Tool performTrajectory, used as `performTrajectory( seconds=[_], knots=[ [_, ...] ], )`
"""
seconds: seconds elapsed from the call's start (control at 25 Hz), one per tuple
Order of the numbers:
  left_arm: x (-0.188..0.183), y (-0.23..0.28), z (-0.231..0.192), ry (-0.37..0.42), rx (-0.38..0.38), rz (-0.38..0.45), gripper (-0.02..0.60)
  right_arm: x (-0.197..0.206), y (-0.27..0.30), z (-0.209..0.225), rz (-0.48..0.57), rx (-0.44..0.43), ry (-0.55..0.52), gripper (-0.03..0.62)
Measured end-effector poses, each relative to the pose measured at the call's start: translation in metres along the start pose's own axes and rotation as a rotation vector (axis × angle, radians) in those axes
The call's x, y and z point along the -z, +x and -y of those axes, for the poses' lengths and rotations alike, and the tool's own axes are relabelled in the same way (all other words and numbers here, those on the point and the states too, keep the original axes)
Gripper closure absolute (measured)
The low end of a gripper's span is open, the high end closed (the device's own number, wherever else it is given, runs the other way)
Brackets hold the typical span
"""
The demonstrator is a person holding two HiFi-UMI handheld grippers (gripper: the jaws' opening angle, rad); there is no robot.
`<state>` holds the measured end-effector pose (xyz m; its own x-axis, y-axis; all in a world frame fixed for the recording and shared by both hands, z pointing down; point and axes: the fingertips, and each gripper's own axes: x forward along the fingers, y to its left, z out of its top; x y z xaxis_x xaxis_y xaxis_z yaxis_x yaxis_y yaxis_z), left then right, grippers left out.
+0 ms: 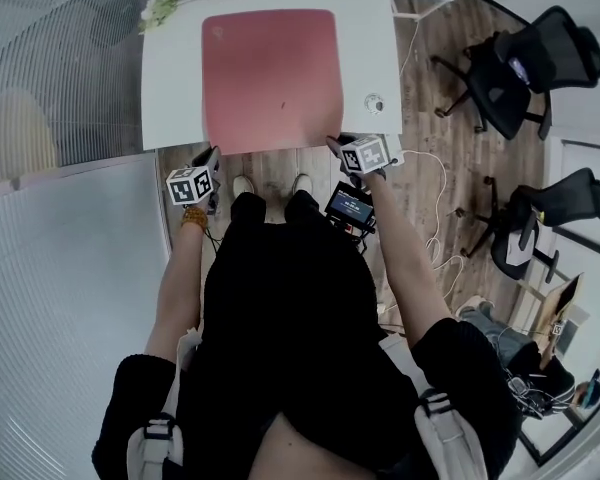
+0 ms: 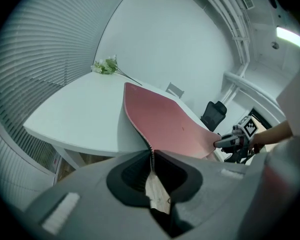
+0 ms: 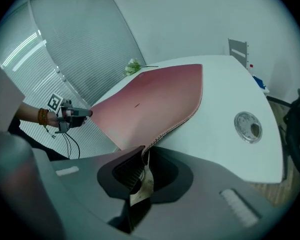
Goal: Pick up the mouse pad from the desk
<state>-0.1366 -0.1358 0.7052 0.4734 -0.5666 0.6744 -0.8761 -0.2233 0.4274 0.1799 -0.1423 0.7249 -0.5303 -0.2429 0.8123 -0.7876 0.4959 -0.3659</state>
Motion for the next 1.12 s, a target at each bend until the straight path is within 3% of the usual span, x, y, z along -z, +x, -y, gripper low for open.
performTrajectory(
  seconds=[0.36,0.64,1.12],
  knots=[
    [-0.023,-0.016,0.033,0.191,0.021,0.046,0.557,-0.019,-0.019,-0.02,0.07,-0.051,-0.147,0.549],
    [-0.059,-0.037,0.048,0.262,0.043,0.117,0.557,-0.053,-0.047,-0.025,0.161,-0.063,-0.222,0.551],
    [-0.119,-0.057,0.07,0.365,0.057,0.237,0.557,-0.112,-0.087,-0.033,0.283,-0.005,-0.346,0.551]
  ],
)
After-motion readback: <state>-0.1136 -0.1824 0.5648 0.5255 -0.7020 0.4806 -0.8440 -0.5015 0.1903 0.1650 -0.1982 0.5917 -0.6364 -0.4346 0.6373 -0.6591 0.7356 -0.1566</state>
